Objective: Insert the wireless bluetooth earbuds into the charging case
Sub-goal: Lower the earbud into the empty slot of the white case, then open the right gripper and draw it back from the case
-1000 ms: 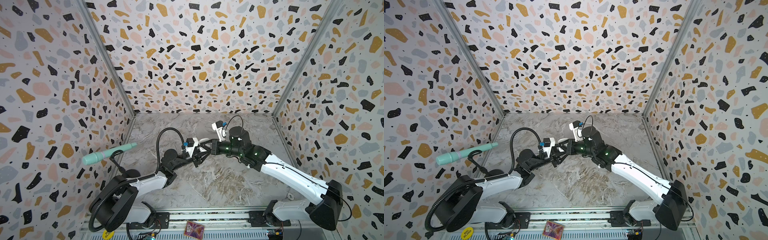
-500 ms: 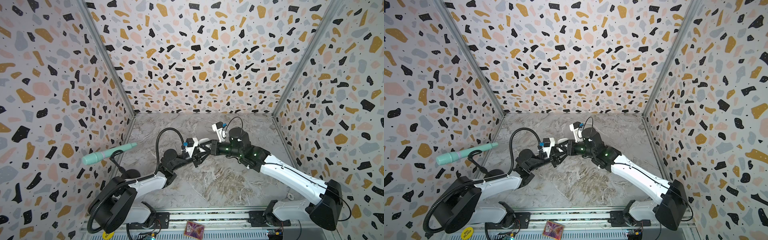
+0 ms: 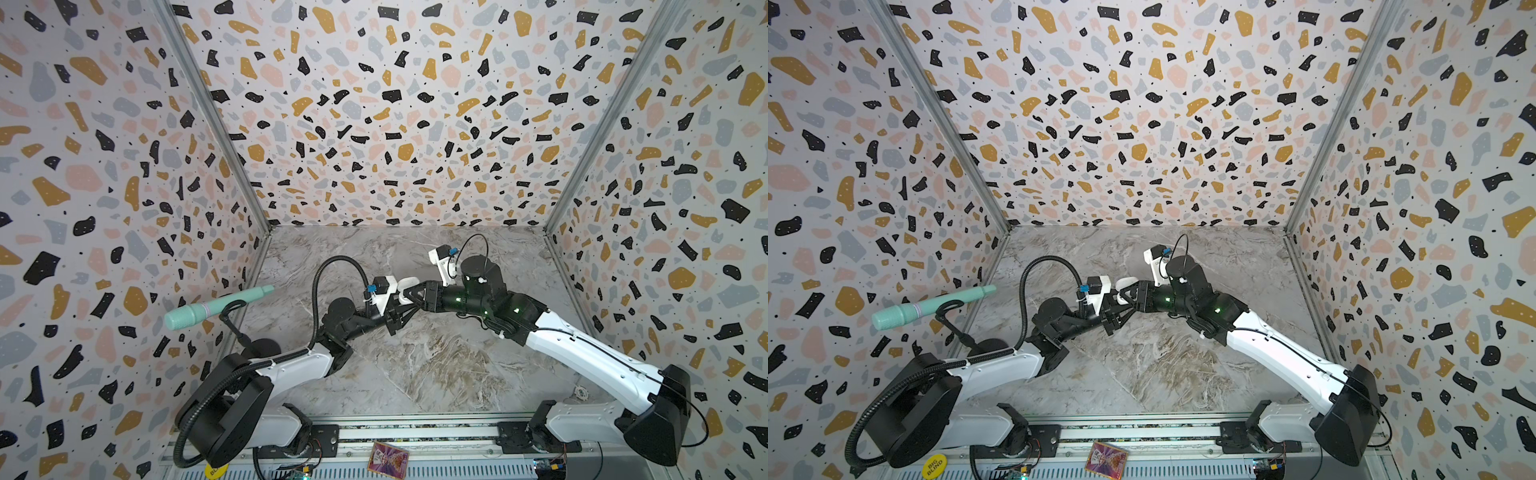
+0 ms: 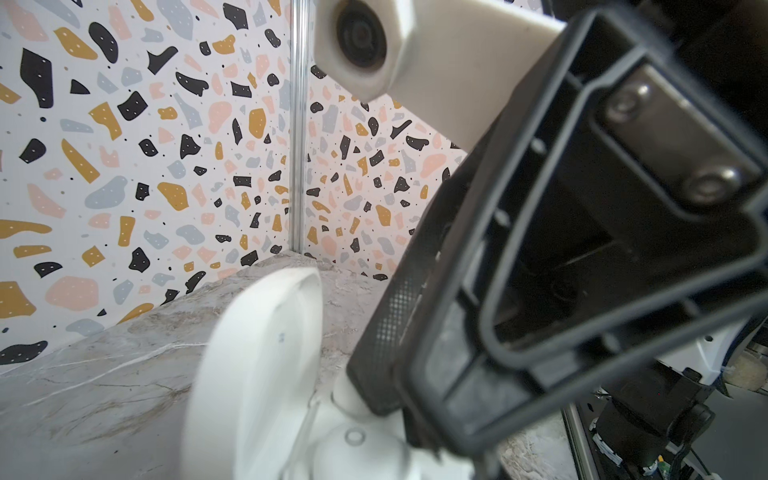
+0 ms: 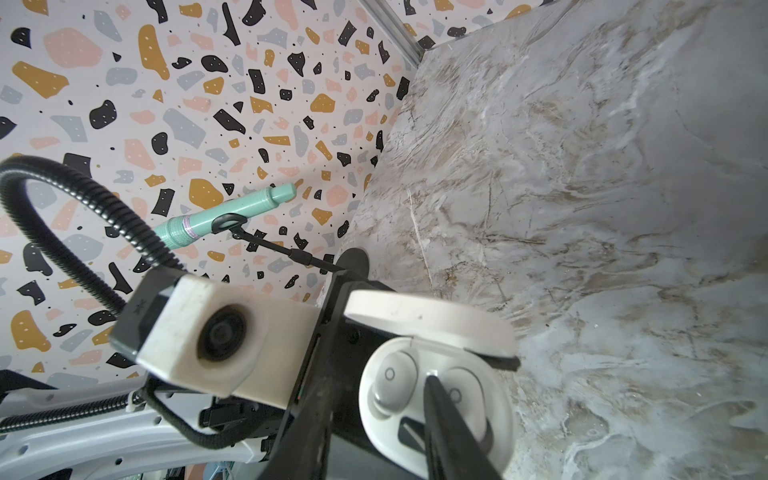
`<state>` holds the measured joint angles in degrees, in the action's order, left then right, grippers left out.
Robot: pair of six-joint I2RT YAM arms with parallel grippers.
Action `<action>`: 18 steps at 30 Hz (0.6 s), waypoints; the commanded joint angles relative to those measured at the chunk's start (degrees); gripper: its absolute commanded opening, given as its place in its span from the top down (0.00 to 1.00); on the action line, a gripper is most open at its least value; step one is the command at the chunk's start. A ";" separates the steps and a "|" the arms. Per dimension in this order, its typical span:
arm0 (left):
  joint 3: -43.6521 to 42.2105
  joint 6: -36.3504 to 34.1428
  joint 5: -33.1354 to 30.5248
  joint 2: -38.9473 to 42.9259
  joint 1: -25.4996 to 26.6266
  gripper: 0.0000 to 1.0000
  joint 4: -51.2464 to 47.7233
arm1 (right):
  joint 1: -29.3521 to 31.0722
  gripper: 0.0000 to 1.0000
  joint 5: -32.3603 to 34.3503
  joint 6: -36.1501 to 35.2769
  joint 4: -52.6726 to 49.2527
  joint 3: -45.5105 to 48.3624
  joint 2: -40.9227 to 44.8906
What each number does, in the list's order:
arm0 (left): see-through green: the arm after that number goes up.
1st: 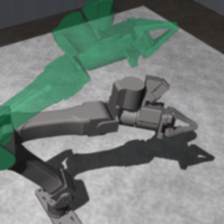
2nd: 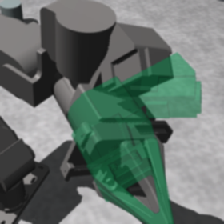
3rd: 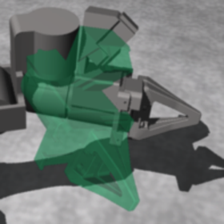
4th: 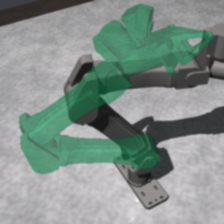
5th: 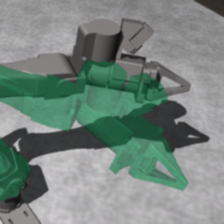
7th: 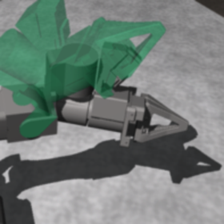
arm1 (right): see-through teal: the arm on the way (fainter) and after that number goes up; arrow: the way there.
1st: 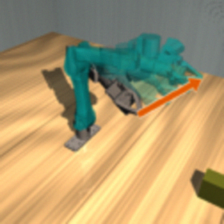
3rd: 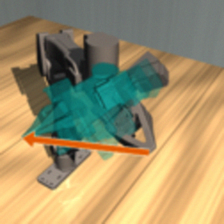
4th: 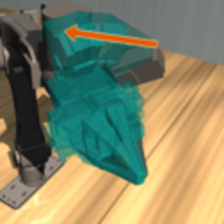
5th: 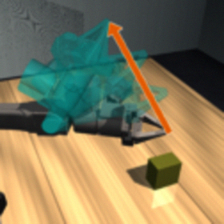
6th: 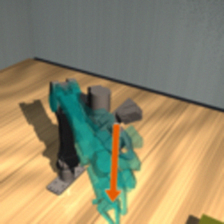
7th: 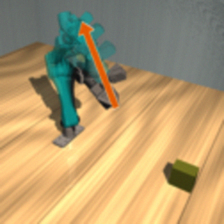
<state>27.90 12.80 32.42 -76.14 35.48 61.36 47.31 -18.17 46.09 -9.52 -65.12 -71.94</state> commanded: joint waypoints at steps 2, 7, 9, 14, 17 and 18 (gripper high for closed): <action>1.28 -1.25 -0.17 1.62 0.33 0.81 3.57 | 0.15 0.61 1.32 -1.07 -6.81 -5.46 2.70; 1.17 -1.19 -0.08 1.52 0.31 0.81 3.63 | -0.08 0.54 3.79 -3.50 -16.02 -11.95 1.91; 1.19 -0.93 0.25 1.56 0.33 0.81 3.85 | -0.84 0.49 3.52 -4.52 -18.33 -13.96 0.65; 1.14 -0.11 1.50 1.70 0.42 0.81 4.30 | -4.02 0.41 2.37 -7.51 -22.92 -19.36 -4.11; 0.93 -0.18 1.74 2.21 0.55 0.81 3.99 | -5.63 0.42 1.98 -10.11 -25.82 -24.07 -8.15; 0.77 -0.22 1.85 2.35 0.62 0.81 3.87 | -6.05 0.42 1.42 -10.97 -26.58 -25.65 -9.47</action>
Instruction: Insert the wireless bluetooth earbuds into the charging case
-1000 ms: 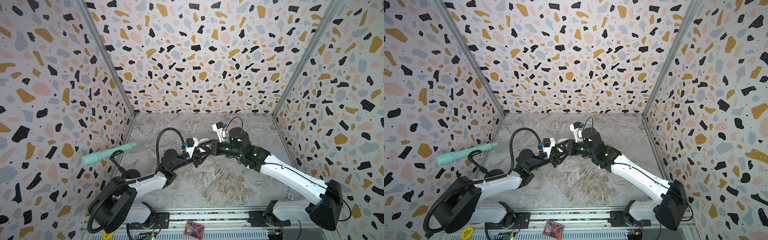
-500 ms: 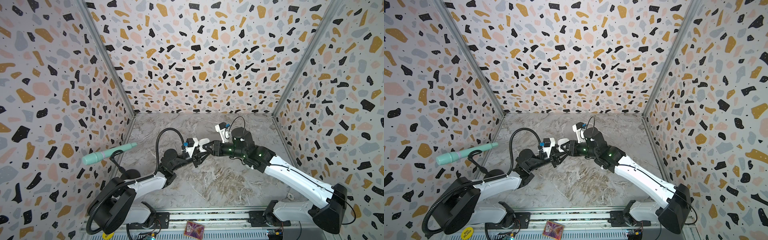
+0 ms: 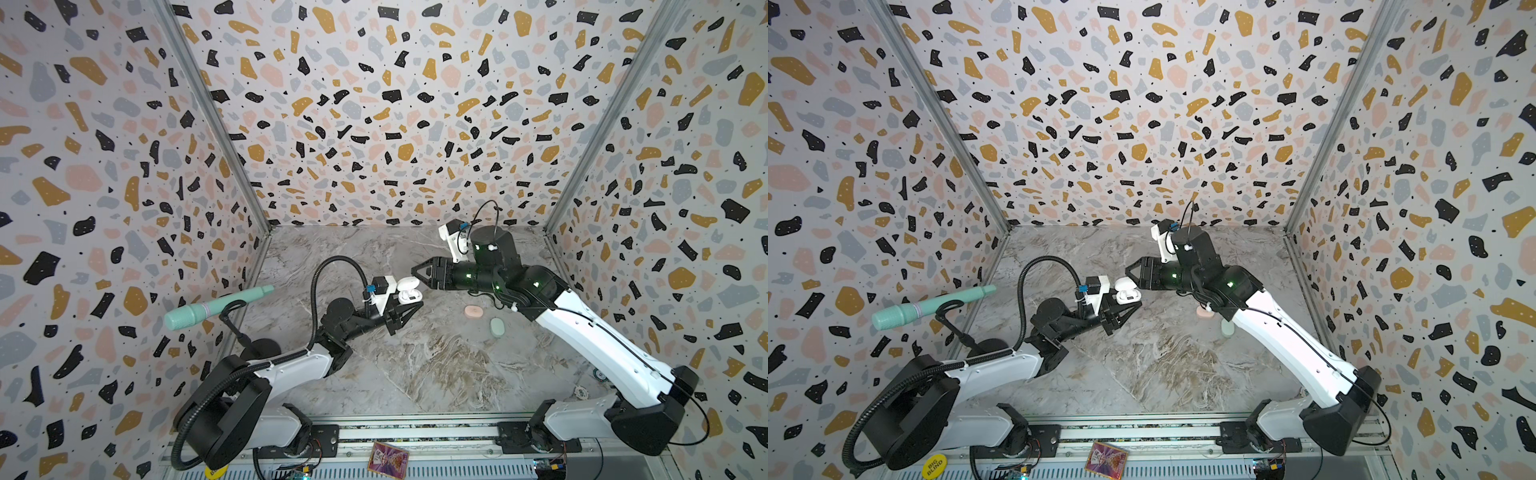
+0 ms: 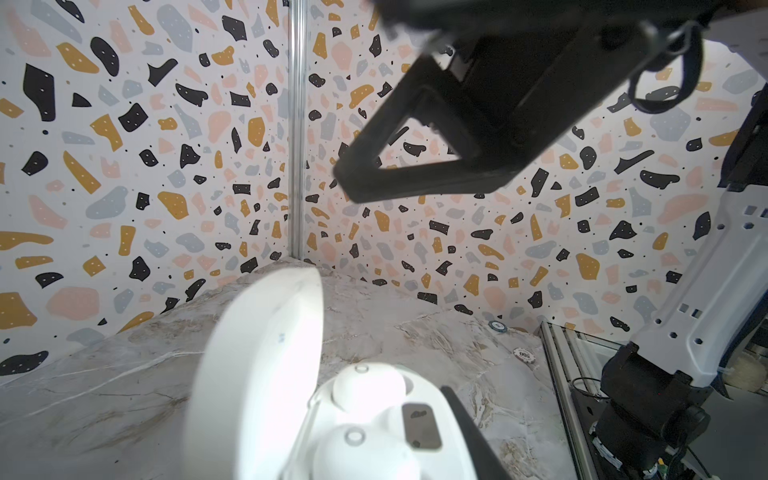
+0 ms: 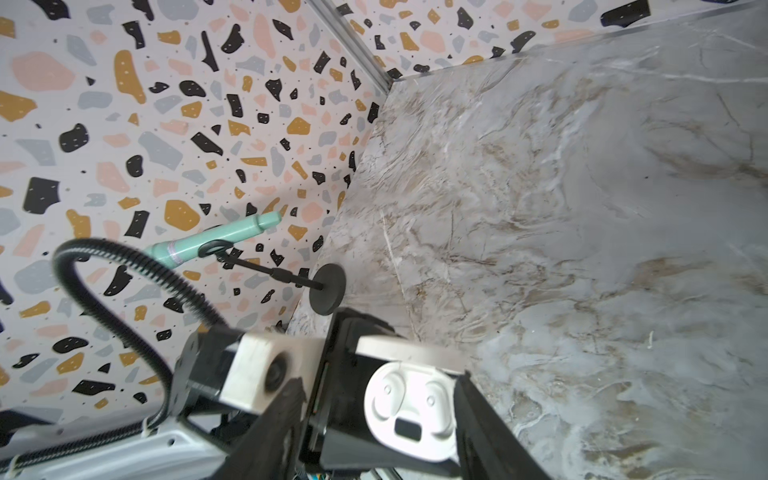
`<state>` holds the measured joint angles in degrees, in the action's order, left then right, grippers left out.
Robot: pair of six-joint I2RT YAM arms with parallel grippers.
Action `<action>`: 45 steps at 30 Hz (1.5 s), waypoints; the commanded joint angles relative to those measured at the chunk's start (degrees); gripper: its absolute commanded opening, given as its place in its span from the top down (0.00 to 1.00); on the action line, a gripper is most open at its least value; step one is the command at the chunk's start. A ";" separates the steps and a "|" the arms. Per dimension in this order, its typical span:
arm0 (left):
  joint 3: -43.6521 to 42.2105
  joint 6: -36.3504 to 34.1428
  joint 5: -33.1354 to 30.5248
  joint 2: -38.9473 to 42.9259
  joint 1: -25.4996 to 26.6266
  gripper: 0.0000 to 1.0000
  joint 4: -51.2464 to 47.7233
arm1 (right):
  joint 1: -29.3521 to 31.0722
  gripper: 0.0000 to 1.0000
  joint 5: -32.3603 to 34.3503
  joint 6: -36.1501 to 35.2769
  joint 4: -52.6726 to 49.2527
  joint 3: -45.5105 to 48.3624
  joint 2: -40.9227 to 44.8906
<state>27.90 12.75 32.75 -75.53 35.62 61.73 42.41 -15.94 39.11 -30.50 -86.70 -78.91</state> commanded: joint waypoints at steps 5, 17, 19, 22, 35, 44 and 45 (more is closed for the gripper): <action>0.66 -0.14 1.79 1.97 0.60 0.81 3.13 | -1.72 0.44 -3.53 -6.63 -9.34 -10.05 -8.04; 1.45 -0.90 1.44 1.72 0.68 0.81 2.16 | 0.80 0.55 -3.63 -7.00 -14.32 -9.03 -6.78; 1.46 -0.89 1.45 1.71 0.68 0.81 2.16 | 1.00 0.55 -3.26 -6.23 -14.17 -7.12 -5.39; 1.37 -0.86 1.26 1.79 0.68 0.81 2.16 | 1.44 0.55 -2.72 -5.54 -13.79 -5.11 -3.98; 1.63 -1.11 1.02 2.05 0.68 0.81 1.74 | 5.24 0.52 3.04 -6.79 -19.33 -6.42 -6.82; 1.38 -1.10 1.01 1.79 0.68 0.81 1.79 | 7.10 0.26 4.12 -7.74 -22.45 -11.53 -10.44; 1.37 -1.06 1.00 1.83 0.68 0.81 1.81 | 7.28 0.26 4.12 -7.74 -22.42 -11.74 -10.85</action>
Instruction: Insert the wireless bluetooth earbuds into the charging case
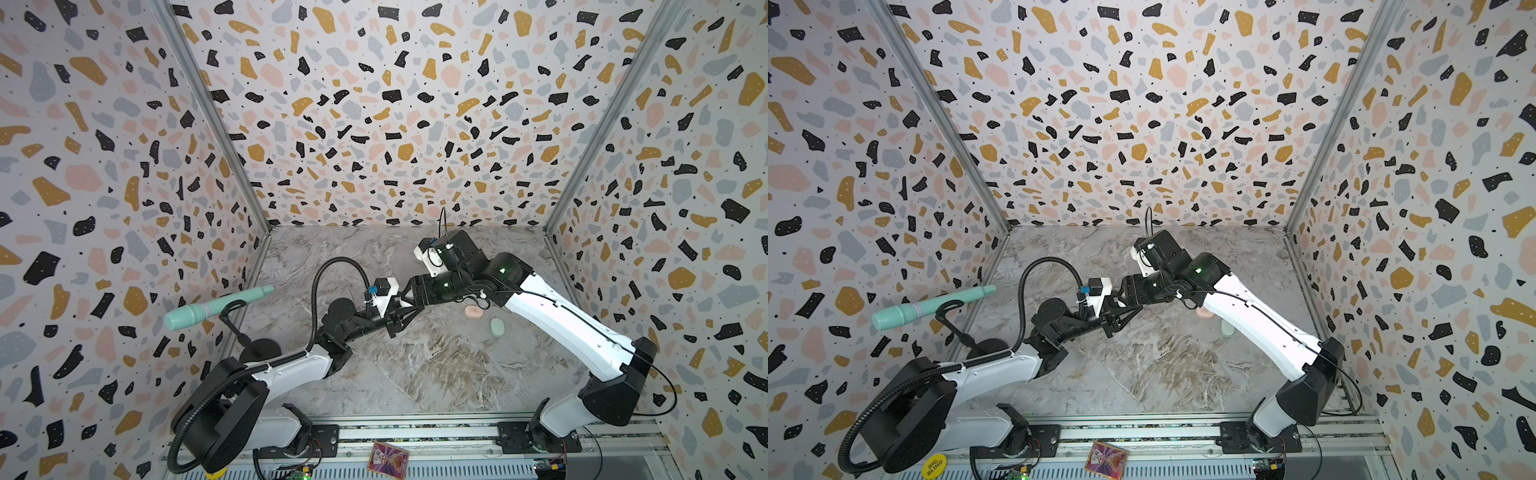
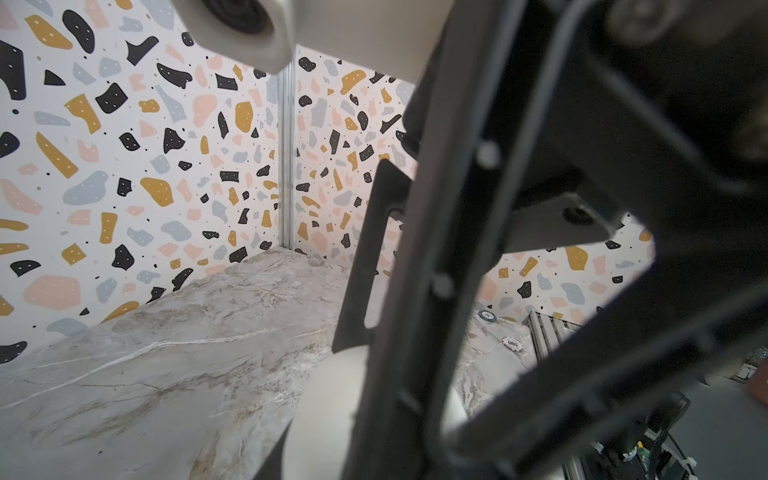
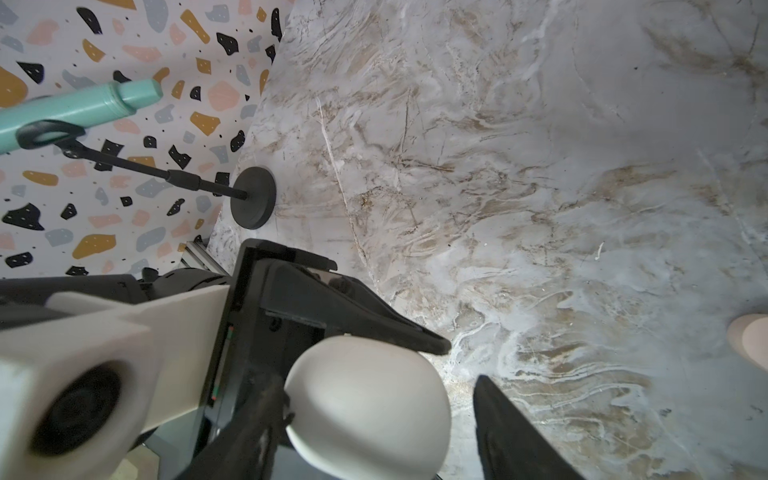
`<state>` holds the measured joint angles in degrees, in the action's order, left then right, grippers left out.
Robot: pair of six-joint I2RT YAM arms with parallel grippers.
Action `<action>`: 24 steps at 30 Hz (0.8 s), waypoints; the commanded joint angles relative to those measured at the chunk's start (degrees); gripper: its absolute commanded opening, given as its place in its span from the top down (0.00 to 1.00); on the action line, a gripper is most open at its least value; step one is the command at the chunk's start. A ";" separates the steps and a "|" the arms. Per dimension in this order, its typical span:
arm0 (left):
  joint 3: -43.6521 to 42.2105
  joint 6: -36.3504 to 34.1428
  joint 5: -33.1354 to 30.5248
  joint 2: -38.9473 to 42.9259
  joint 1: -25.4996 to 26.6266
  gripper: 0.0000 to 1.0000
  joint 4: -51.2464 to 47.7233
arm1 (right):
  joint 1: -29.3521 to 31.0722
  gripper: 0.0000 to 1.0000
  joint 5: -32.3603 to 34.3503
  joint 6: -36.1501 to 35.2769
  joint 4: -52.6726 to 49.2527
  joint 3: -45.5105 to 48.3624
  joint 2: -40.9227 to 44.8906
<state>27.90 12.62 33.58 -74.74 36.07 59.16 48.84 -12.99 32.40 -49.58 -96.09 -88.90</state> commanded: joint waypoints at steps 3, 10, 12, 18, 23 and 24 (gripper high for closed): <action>1.28 -1.01 0.21 1.33 0.22 0.81 4.17 | 0.99 0.26 1.49 -0.94 -3.57 -2.67 -1.68; 1.11 -1.49 0.01 2.05 0.22 0.80 2.90 | 0.99 0.36 2.05 -0.79 -3.26 -3.08 -1.85; 1.02 -1.39 -0.09 2.15 0.24 0.79 2.86 | 0.99 0.41 2.09 -0.61 -3.05 -2.74 -1.42; 0.93 -1.69 -1.63 2.54 0.22 0.55 -0.33 | 0.19 0.49 2.96 0.26 -0.67 2.14 1.78; -0.98 -2.19 -6.89 4.98 0.22 0.14 -6.98 | -1.92 0.51 5.06 0.39 2.46 9.80 5.65; -2.14 -1.84 -8.70 5.94 0.20 0.08 -7.70 | -2.67 0.50 5.53 0.51 3.28 12.05 6.68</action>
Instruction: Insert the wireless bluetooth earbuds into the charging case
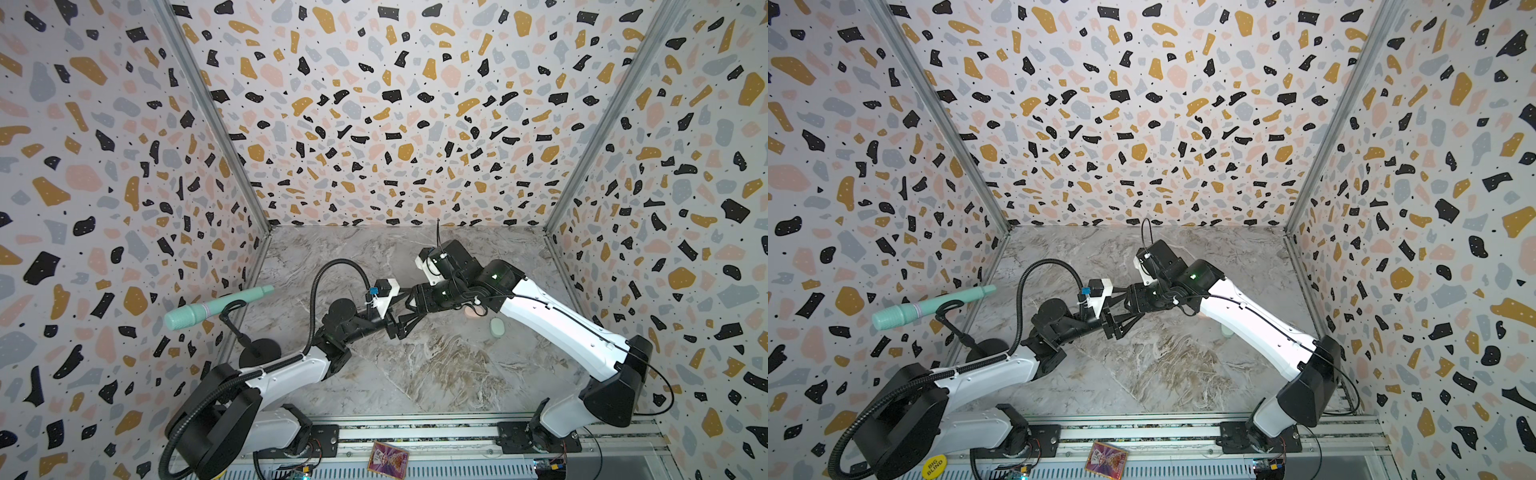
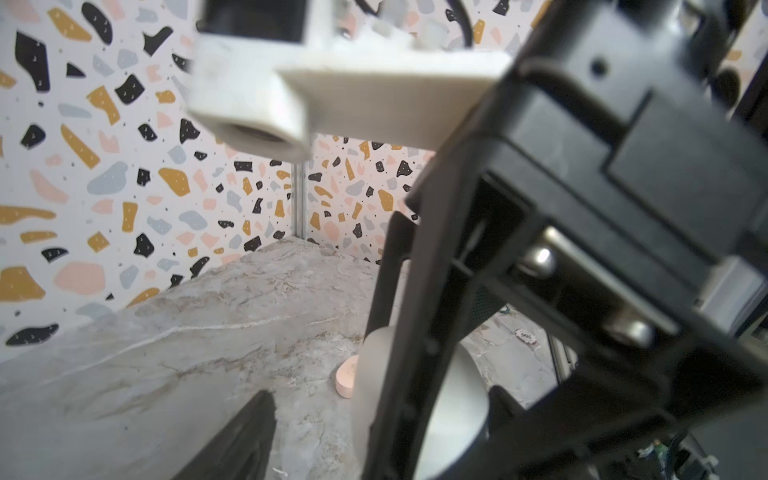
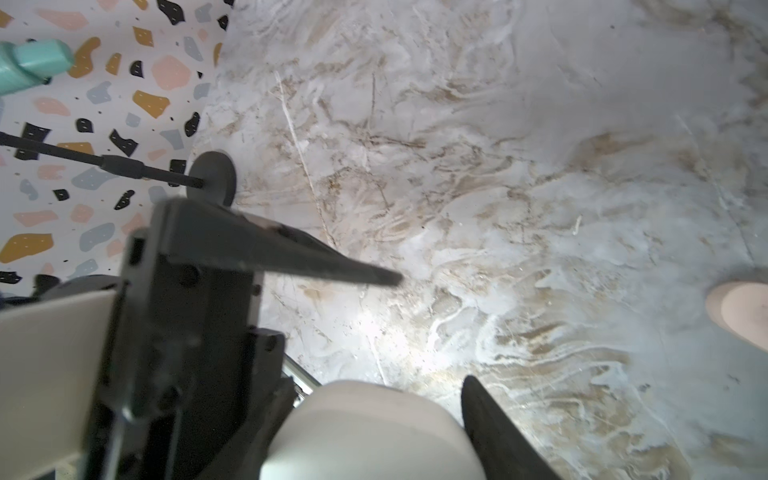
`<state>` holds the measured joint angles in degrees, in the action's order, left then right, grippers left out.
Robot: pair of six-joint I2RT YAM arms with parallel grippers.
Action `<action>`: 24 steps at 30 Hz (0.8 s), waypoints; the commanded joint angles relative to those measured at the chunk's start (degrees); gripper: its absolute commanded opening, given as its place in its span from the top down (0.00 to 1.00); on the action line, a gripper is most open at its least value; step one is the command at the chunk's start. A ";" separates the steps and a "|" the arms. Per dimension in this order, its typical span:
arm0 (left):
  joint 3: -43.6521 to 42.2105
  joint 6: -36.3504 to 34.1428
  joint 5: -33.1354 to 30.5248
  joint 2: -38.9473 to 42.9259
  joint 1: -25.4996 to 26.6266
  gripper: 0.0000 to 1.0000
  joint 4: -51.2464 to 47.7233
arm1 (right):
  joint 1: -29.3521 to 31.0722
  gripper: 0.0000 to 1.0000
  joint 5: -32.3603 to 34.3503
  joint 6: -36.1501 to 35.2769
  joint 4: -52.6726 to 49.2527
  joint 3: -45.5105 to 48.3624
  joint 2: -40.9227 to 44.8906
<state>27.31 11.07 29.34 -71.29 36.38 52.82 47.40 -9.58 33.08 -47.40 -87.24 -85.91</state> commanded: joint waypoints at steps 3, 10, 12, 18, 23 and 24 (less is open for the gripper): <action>-4.36 1.09 -11.54 5.25 -0.08 0.00 -6.47 | -3.60 0.51 3.02 0.23 4.14 10.20 6.67; -8.50 3.54 -26.09 13.46 -0.08 0.00 -17.73 | -8.28 0.52 8.12 1.62 11.81 29.72 12.39; -8.15 3.53 -29.37 14.66 -0.08 0.00 -20.22 | -10.35 0.52 8.95 1.56 14.19 34.56 13.43; -5.87 2.59 -30.72 12.98 -0.08 0.00 -24.87 | -14.57 0.52 9.88 -0.30 20.27 42.24 12.40; -5.17 3.00 -31.76 12.24 -0.08 0.00 -25.03 | -16.43 0.52 10.48 -1.69 22.88 44.30 8.12; -5.17 3.25 -32.13 12.28 -0.08 0.00 -25.04 | -16.56 0.52 10.70 -1.86 23.21 44.43 7.44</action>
<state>19.77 14.09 -0.86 -59.00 36.40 27.18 31.42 -0.27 32.64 -27.16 -43.35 -76.95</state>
